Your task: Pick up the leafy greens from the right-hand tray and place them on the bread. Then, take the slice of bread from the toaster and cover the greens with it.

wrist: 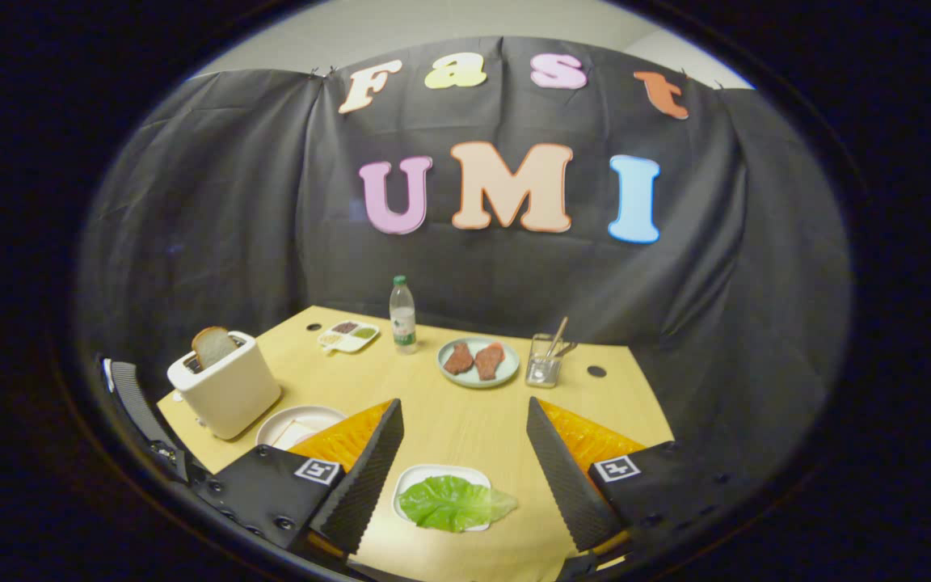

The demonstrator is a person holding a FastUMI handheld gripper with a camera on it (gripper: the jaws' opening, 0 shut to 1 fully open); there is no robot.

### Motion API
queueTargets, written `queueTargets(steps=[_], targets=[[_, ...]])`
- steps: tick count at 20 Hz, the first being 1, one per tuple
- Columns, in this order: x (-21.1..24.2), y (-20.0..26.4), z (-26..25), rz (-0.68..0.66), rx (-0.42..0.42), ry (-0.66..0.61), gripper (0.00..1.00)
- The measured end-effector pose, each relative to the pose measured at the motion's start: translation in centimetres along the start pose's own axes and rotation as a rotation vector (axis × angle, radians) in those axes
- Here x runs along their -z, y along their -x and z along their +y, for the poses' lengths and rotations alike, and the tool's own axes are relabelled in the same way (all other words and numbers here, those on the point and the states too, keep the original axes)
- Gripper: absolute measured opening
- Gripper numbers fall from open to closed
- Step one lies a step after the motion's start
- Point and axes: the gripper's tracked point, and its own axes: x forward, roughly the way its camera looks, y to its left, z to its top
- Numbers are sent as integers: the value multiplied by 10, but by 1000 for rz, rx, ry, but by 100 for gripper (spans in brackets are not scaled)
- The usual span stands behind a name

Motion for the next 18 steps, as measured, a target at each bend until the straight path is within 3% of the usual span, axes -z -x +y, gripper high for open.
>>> queueTargets(steps=[9, 14, 18], targets=[[117, -40, -32, 361, -142, -99, 98], [182, -65, -57, 546, -137, -222, 96], [209, -85, -71, 612, -141, -271, 96]])
